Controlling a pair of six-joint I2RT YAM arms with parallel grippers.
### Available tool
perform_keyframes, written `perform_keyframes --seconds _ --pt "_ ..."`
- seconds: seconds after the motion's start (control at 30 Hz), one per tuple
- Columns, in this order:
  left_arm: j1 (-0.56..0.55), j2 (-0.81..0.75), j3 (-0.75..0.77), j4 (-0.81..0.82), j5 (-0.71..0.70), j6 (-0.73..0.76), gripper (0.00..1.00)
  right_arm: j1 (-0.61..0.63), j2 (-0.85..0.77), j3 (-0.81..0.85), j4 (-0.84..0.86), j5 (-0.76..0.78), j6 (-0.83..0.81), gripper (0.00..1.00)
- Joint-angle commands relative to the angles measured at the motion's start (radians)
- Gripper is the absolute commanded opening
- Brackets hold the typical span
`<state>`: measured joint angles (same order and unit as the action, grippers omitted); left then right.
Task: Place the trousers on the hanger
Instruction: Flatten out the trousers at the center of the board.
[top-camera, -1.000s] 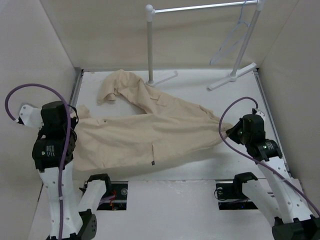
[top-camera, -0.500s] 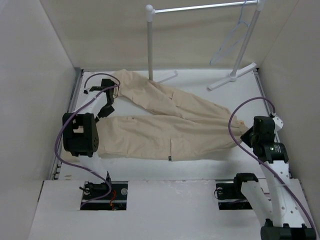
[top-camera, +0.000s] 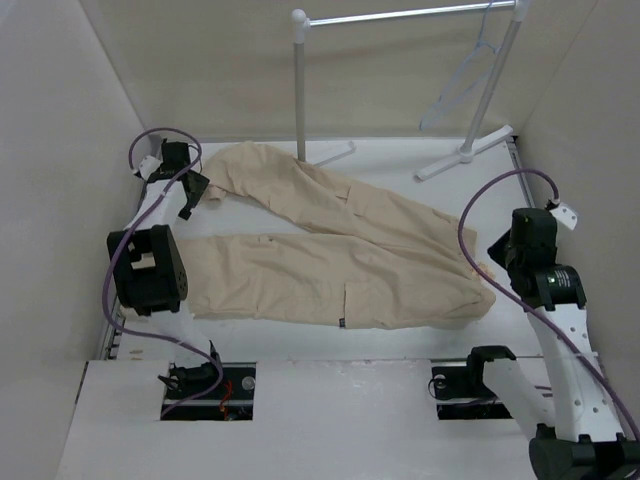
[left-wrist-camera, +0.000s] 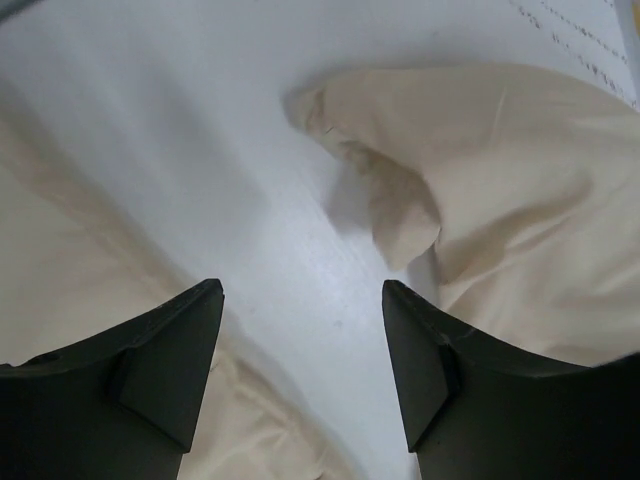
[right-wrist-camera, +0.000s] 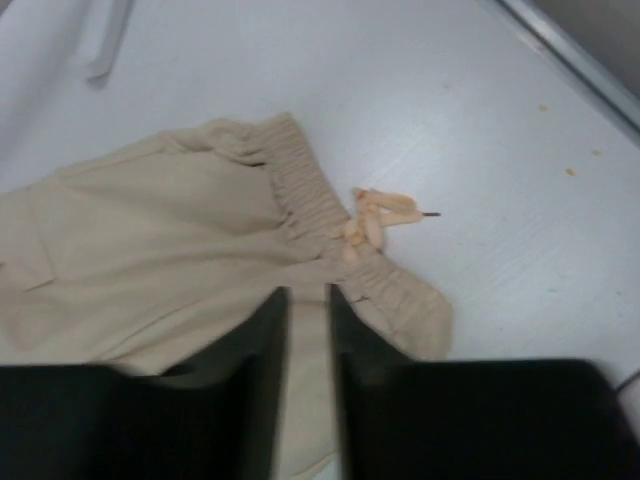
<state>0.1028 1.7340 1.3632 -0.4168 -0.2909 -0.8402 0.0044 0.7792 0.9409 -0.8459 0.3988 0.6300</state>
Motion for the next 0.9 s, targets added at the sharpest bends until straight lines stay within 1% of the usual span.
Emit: perform_keyframes --seconds 0.0,0.03,0.07,0.23,0.27,0.37,0.4,0.47,0.53,0.63,0.77,0.8,0.87 --pt "0.036 0.119 0.054 0.143 0.196 -0.161 0.62 0.077 0.049 0.029 0.116 -0.093 -0.013 0.11" --pt "0.036 0.127 0.060 0.168 0.205 -0.180 0.62 0.105 0.078 0.021 0.123 -0.116 -0.013 0.08" --pt "0.033 0.130 0.059 0.202 0.205 -0.195 0.62 0.136 0.101 0.015 0.129 -0.135 -0.010 0.08" --pt "0.031 0.105 -0.036 0.395 0.190 -0.289 0.62 0.309 0.160 -0.020 0.188 -0.147 0.034 0.12" --pt "0.031 0.099 -0.061 0.438 0.187 -0.306 0.60 0.341 0.175 -0.024 0.191 -0.147 0.045 0.13" --pt "0.031 0.064 -0.145 0.551 0.185 -0.344 0.50 0.387 0.207 -0.033 0.196 -0.153 0.062 0.14" --pt "0.031 0.050 -0.174 0.584 0.179 -0.353 0.45 0.392 0.215 -0.036 0.194 -0.153 0.065 0.14" --pt "0.034 0.029 -0.217 0.618 0.174 -0.372 0.39 0.394 0.222 -0.040 0.197 -0.158 0.069 0.15" --pt "0.041 0.021 -0.233 0.633 0.162 -0.376 0.39 0.394 0.226 -0.042 0.199 -0.158 0.066 0.17" --pt "0.047 0.012 -0.239 0.647 0.156 -0.382 0.41 0.386 0.235 -0.033 0.200 -0.172 0.056 0.20" --pt "0.048 -0.016 -0.266 0.684 0.095 -0.389 0.57 0.378 0.250 -0.027 0.208 -0.179 0.048 0.24" --pt "0.050 -0.007 -0.260 0.688 0.090 -0.389 0.61 0.378 0.255 -0.024 0.208 -0.183 0.048 0.25" --pt "0.061 0.042 -0.216 0.687 0.107 -0.396 0.64 0.383 0.265 -0.019 0.211 -0.186 0.048 0.25"
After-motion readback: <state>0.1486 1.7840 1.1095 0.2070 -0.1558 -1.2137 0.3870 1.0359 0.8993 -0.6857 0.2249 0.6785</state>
